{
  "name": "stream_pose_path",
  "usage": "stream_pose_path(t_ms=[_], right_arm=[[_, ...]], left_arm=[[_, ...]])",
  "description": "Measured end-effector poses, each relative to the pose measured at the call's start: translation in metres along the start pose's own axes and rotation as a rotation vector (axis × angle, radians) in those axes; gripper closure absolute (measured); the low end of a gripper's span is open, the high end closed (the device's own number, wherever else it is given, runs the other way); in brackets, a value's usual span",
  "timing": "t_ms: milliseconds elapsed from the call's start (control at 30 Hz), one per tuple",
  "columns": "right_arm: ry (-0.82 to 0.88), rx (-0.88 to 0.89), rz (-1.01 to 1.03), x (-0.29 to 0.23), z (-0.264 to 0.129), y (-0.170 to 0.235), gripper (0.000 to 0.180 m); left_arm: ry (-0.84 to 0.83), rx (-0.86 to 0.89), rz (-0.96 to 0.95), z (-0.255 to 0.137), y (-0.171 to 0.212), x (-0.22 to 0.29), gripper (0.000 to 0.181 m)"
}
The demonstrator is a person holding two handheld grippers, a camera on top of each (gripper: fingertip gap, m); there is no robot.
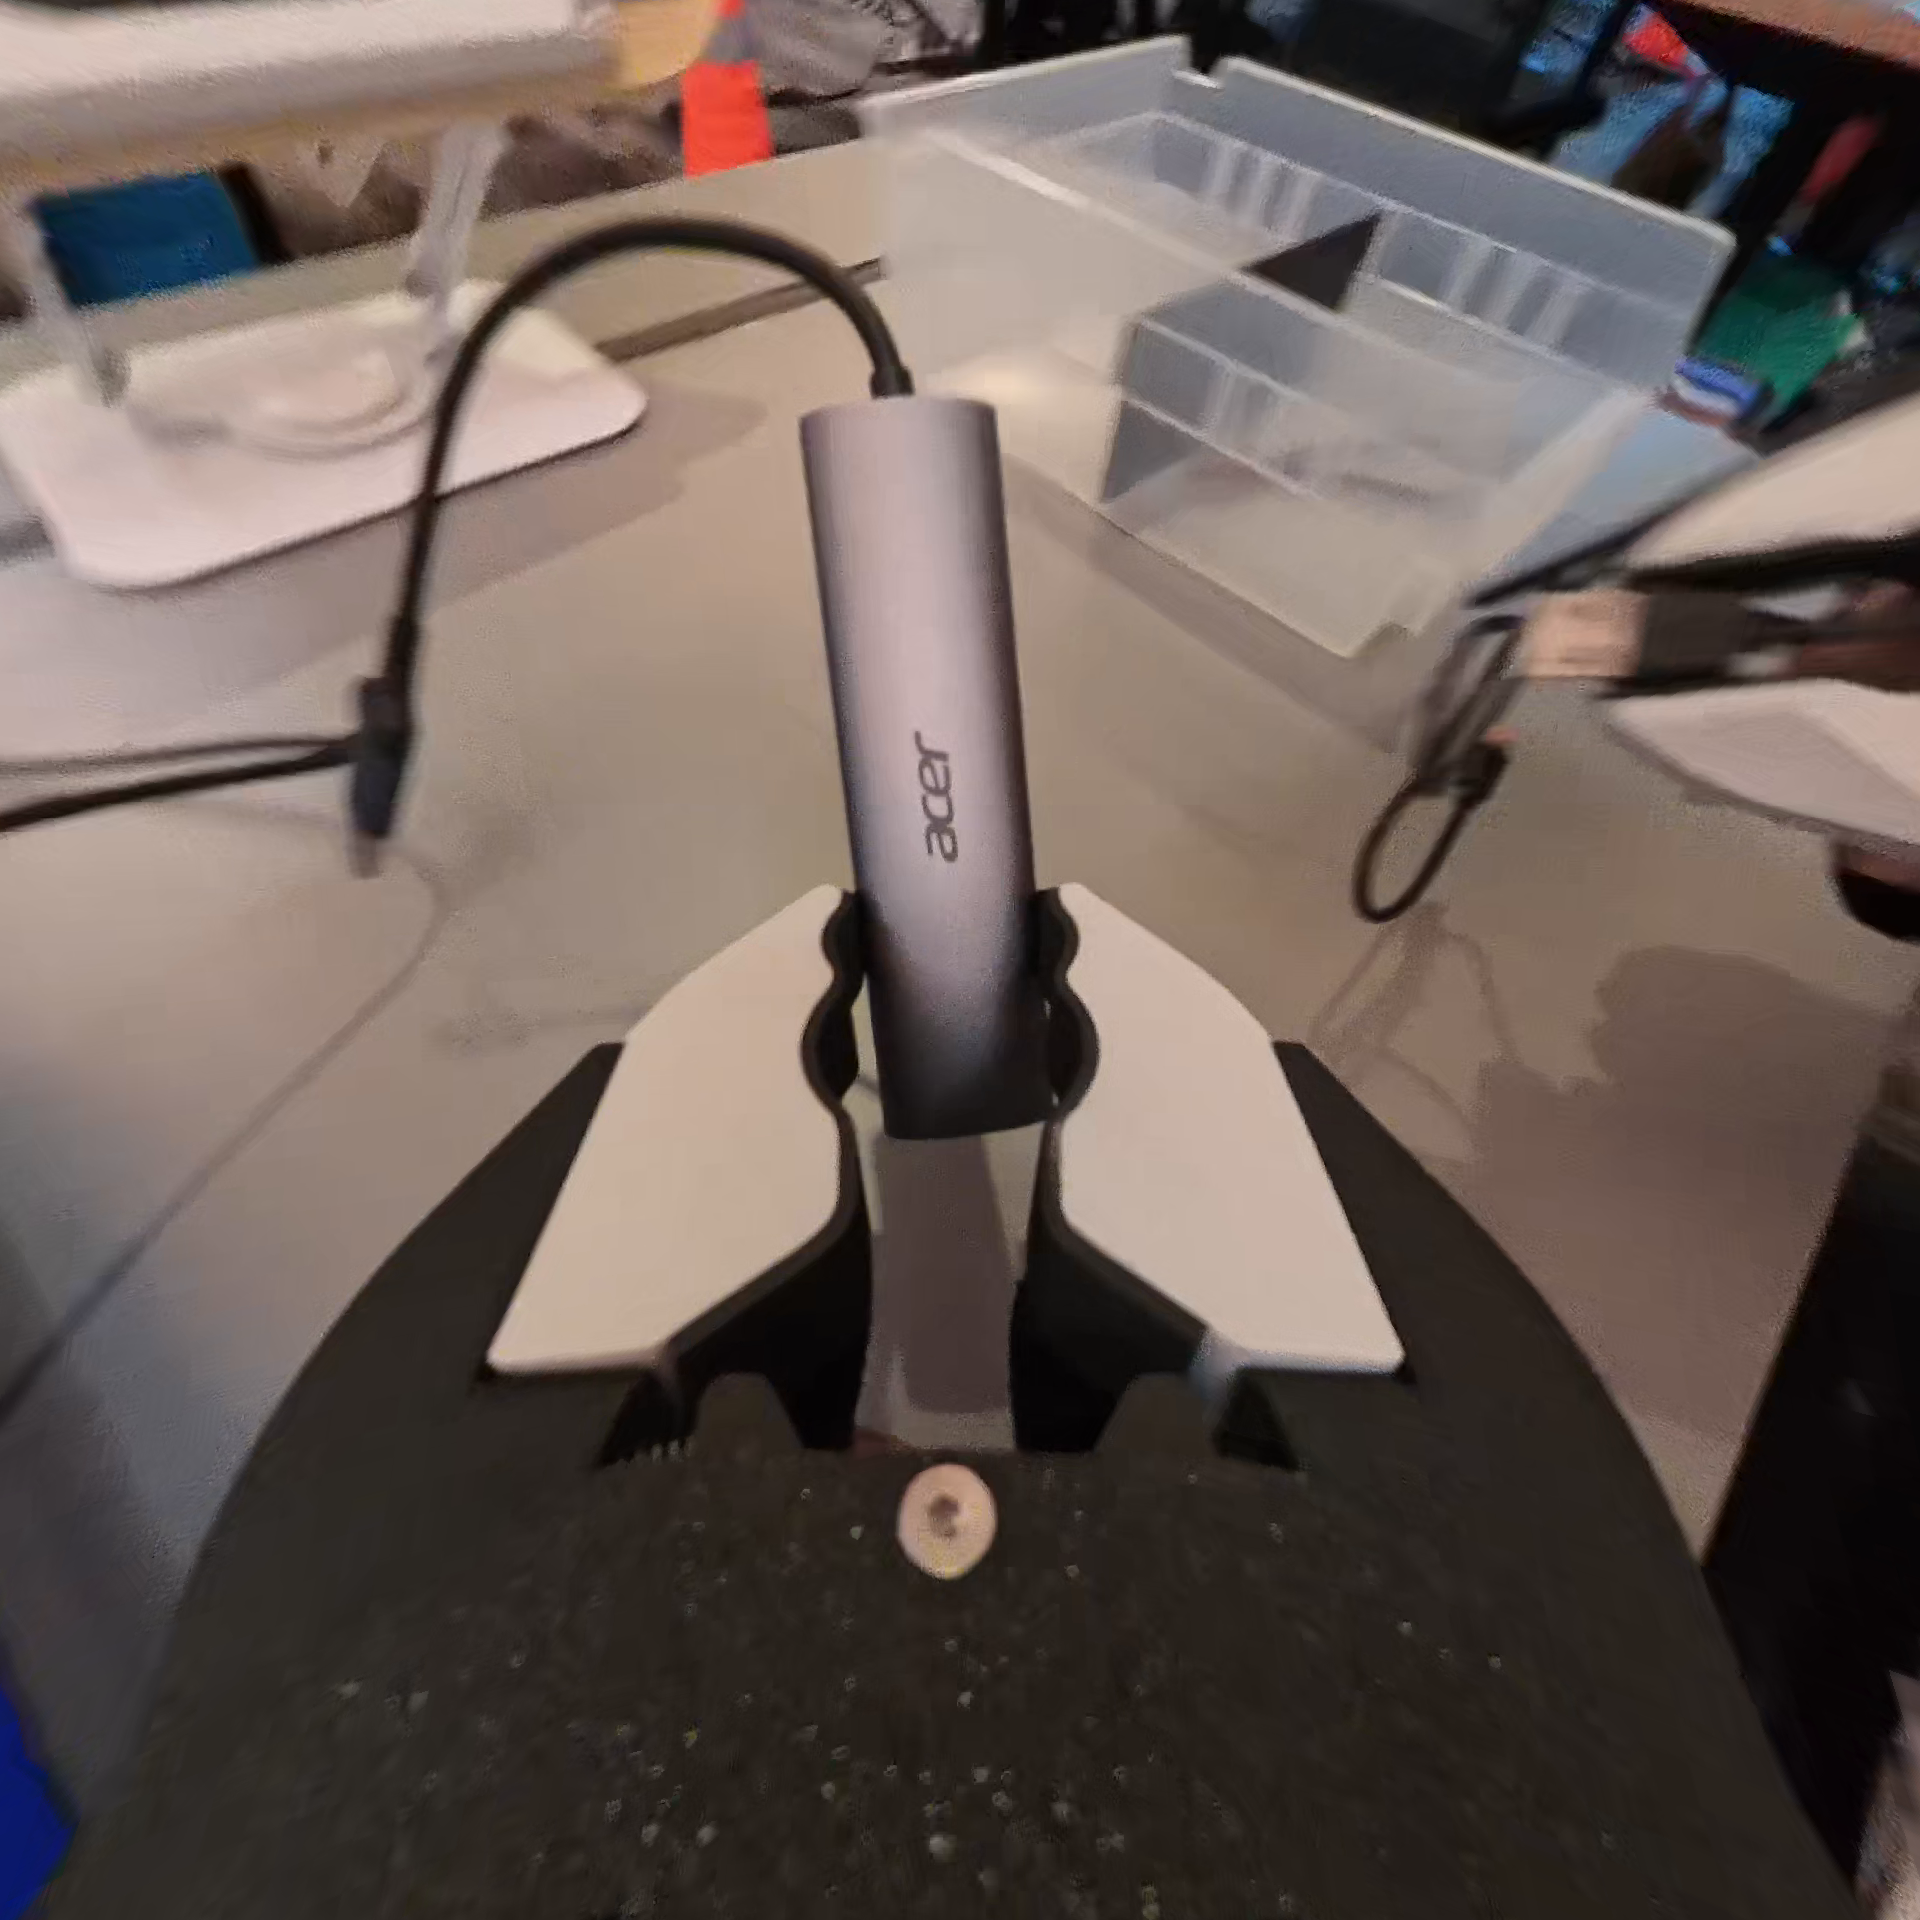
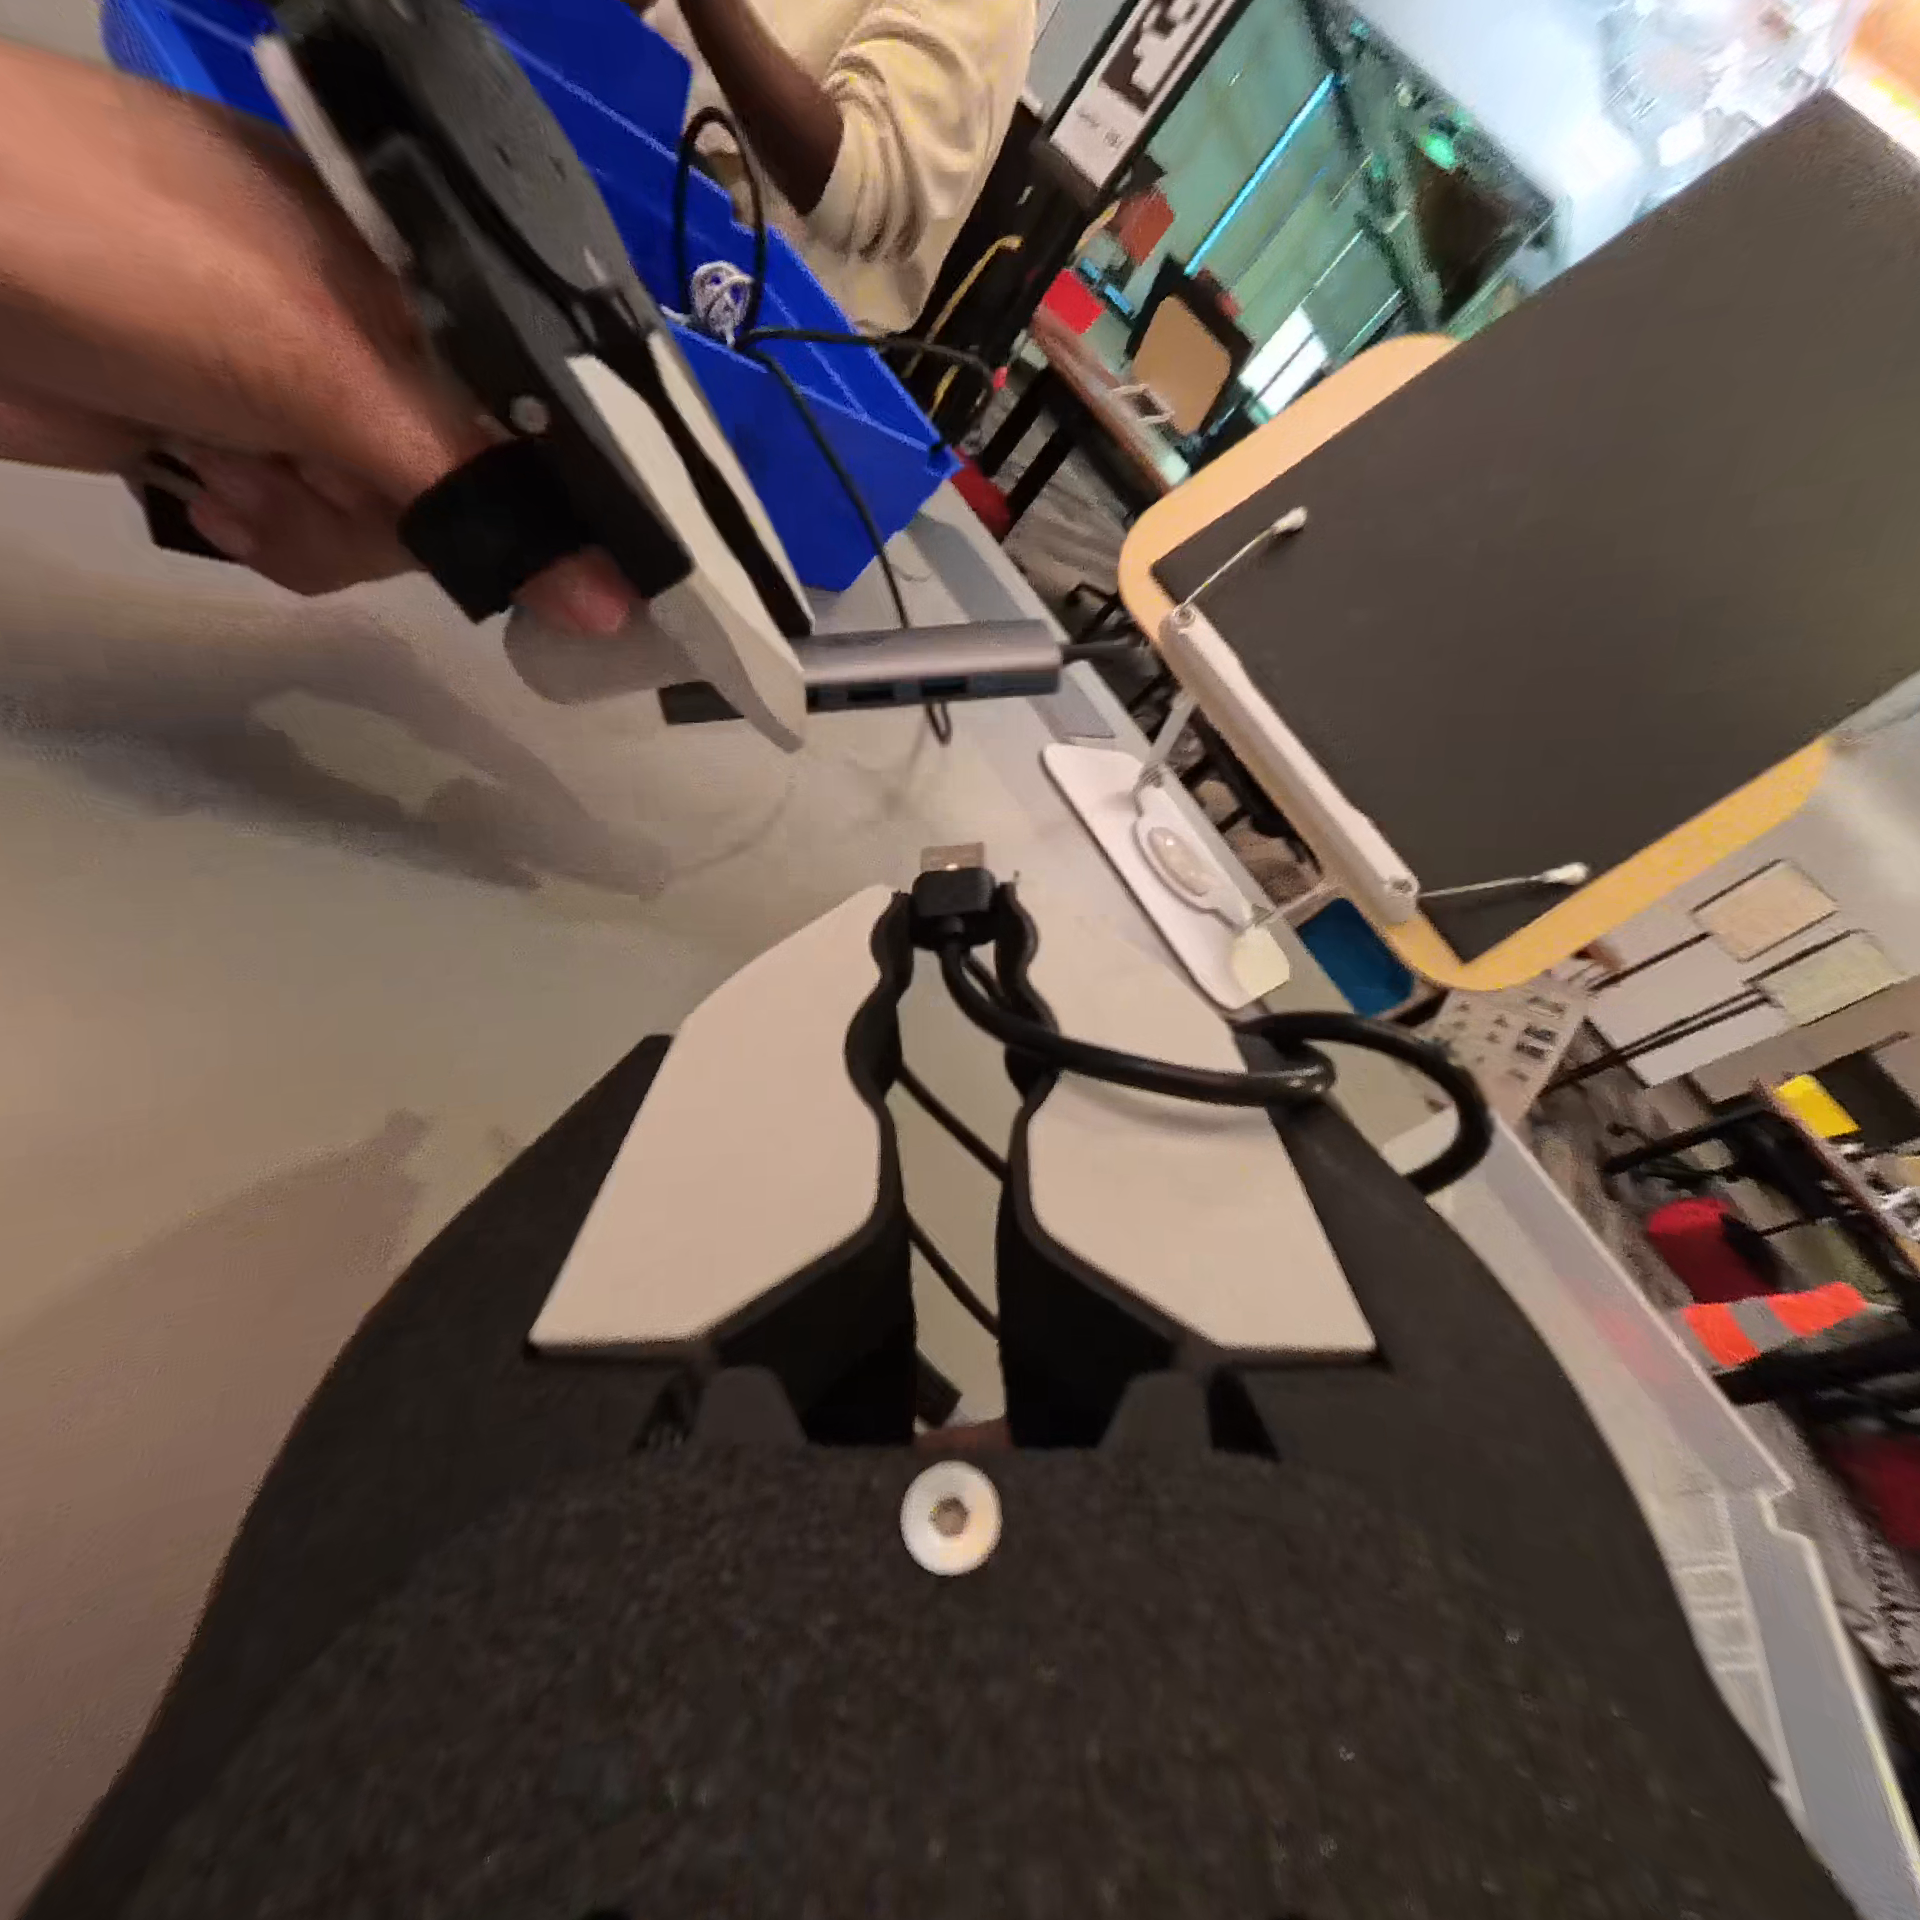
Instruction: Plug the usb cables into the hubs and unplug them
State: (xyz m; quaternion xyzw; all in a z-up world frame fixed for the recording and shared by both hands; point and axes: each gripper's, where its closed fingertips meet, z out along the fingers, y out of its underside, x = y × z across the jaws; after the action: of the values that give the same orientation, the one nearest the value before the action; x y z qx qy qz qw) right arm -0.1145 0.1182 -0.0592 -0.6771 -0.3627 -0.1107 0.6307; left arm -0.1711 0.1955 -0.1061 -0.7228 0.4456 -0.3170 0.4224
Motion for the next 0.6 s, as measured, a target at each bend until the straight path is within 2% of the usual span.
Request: stream_pose_path(t_ms=[67, 133, 233, 367, 433, 533, 600], right_arm=[[-0.119, -0.008, 0.09, -0.008, 0.003, 0.003, 0.165], [-0.305, 0.034, 0.203, -0.021, -0.002, -0.007, 0.165], [-0.56, 0.051, 0.34, -0.025, -0.023, -0.021, 0.164], [-0.58, 0.15, 0.575, 0.048, -0.044, -0.037, 0.164], [-0.433, 0.222, 0.656, 0.112, -0.048, -0.035, 0.165], [-0.343, 0.273, 0.864, 0.186, -0.052, -0.018, 0.164], [-0.313, 0.258, 0.975, 0.213, -0.048, 0.007, 0.165]], left_arm=[[0.052, -0.002, 0.075, 0.007, -0.002, 0.027, 0.149], [0.02, -0.023, 0.107, 0.011, 0.003, 0.021, 0.149], [0.116, -0.013, 0.03, 0.01, 0.01, 0.02, 0.149], [0.137, -0.03, 0.02, 0.013, 0.015, 0.024, 0.149], [0.137, -0.039, 0.037, 0.014, 0.016, 0.029, 0.149], [0.142, -0.051, 0.073, 0.013, 0.018, 0.037, 0.149], [0.132, -0.055, 0.109, 0.013, 0.017, 0.038, 0.149]])
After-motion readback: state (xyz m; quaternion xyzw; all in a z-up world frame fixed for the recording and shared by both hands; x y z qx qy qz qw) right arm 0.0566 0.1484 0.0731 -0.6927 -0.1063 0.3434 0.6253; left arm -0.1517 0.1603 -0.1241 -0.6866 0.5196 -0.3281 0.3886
